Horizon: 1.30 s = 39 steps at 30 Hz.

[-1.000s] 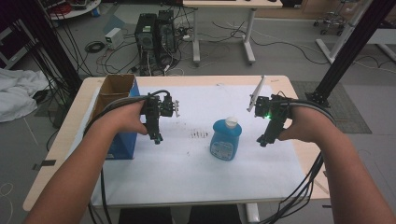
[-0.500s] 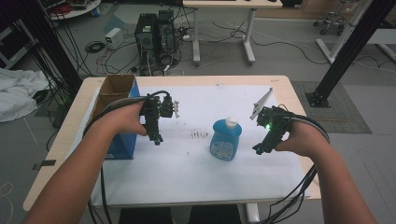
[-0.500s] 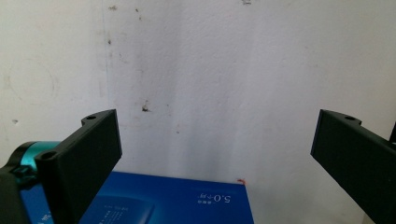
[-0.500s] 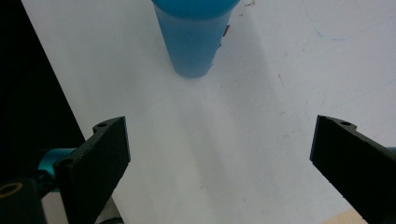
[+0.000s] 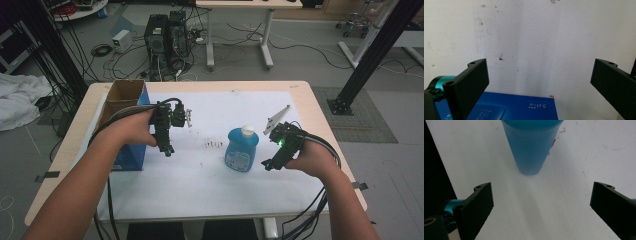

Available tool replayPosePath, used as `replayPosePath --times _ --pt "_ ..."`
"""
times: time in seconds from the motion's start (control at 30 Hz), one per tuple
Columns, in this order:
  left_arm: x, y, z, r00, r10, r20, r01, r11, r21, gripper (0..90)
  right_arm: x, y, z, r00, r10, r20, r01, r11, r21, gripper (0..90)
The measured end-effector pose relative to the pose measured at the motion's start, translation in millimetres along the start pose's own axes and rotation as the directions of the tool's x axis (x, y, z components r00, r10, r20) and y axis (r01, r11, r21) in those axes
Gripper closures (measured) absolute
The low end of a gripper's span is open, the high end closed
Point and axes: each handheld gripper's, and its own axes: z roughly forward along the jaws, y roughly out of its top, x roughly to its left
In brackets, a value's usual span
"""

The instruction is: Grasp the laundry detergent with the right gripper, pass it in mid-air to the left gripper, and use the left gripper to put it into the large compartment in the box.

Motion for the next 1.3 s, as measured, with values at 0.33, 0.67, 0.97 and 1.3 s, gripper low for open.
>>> replayPosePath --times 0.33,0.67,0.97,1.3 --pt "0.0 -2.4 1.1 1.0000 0.001 0.000 -0.001 0.9999 0.010 1.6 0.5 -2.3 21.1 0.9999 0.005 0.015 -0.004 0.995 -0.097 3.1" --pt "-2.2 -2.0 1.1 1.0000 0.002 0.003 -0.002 1.0000 0.003 1.7 0.6 -3.2 35.0 0.9997 0.017 -0.016 -0.020 0.986 -0.165 3.1" --pt "-2.1 -3.2 2.0 1.0000 0.000 0.004 0.000 1.0000 0.003 1.7 1.2 -5.4 45.2 0.9981 0.030 -0.054 -0.042 0.967 -0.253 3.2" --pt "-3.2 -2.3 3.1 1.0000 0.002 0.006 -0.002 1.0000 0.008 1.6 0.5 -8.5 53.8 0.9963 0.050 -0.070 -0.071 0.939 -0.337 3.2"
